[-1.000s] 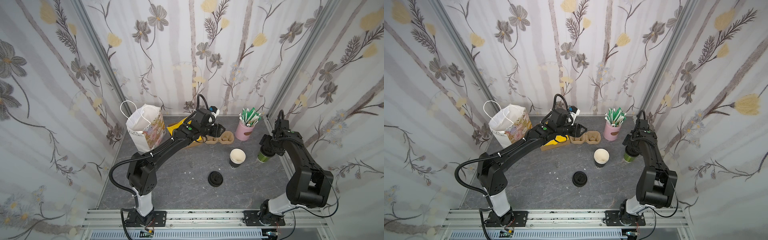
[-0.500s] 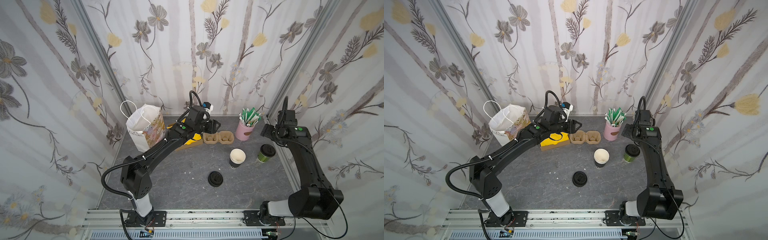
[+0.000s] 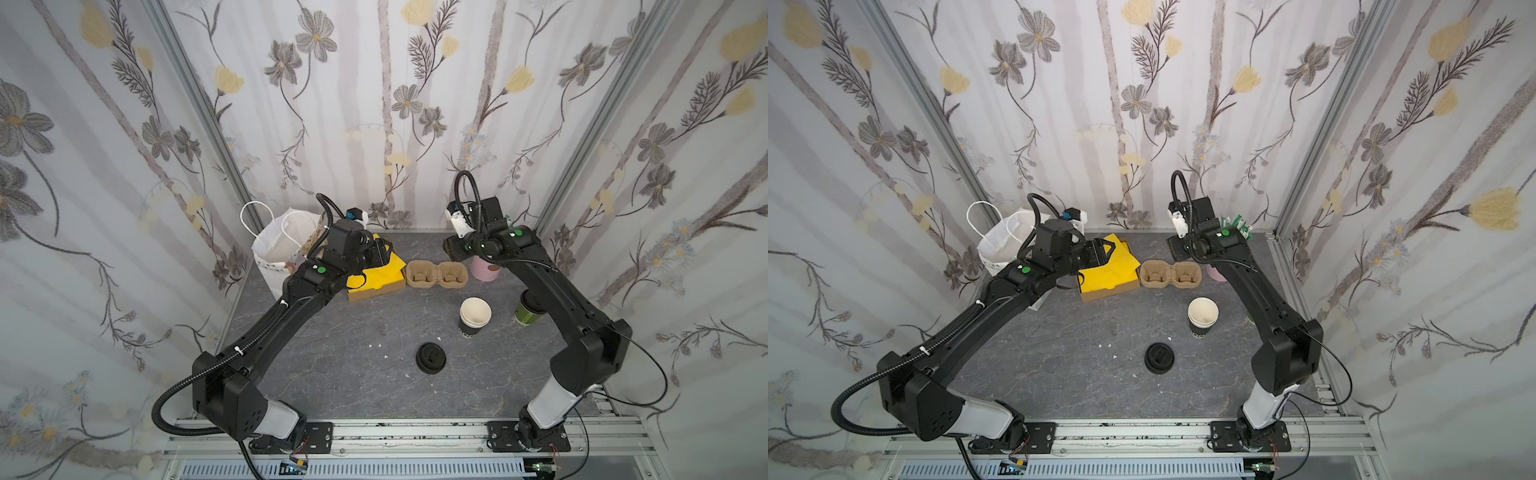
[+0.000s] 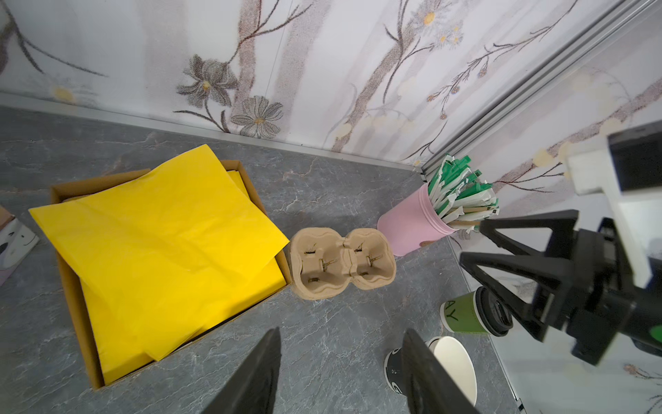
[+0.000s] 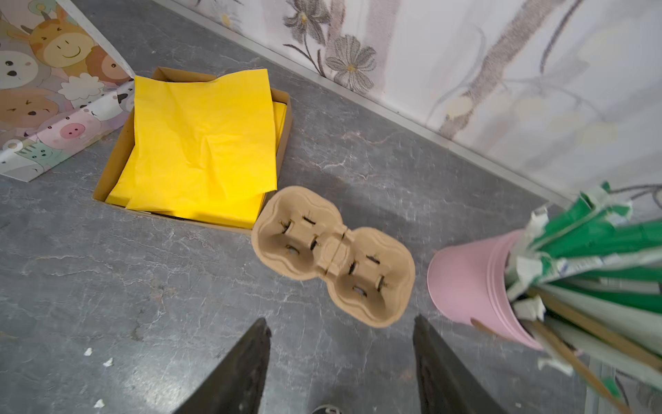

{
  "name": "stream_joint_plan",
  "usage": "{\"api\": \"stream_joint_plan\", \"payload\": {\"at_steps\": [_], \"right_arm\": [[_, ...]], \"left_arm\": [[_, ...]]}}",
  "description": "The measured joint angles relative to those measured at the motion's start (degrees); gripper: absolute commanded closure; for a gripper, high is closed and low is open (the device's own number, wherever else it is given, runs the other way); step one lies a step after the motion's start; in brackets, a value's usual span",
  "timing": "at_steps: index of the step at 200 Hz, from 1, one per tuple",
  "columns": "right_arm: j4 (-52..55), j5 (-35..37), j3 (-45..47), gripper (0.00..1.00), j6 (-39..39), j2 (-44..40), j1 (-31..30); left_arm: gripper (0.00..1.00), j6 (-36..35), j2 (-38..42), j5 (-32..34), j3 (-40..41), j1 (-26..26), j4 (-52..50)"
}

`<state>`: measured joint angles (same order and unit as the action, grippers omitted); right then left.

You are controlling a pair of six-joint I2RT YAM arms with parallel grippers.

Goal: Pack a coffee takeout order
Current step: Rotate the multiple cup trays at the top-right of the table.

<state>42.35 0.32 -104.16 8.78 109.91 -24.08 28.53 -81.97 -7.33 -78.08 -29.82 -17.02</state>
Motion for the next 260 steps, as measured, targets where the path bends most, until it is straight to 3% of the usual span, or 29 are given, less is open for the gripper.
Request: {"api": "stream_joint_plan", "payload": {"at_steps": [29,106,260], "right_arm": [[0.26,-0.39,-6.16,0.35,7.26,8.37,-0.39],[-1.42,-6.58,-5.62,0.36,22.32,16.02,3.5],[-1.77,-9.55,-5.9,0.35,23.21,25.97,4.02]], "left_arm": [[0.44,0.76,1.9,-0.66,2.23,0.2,-0.39],[0.44,2.14,1.44,-2.58,5.6,0.22,-0.85],[0.45,4.7,1.36,-6.47,8.96,0.22,-0.81]]}}
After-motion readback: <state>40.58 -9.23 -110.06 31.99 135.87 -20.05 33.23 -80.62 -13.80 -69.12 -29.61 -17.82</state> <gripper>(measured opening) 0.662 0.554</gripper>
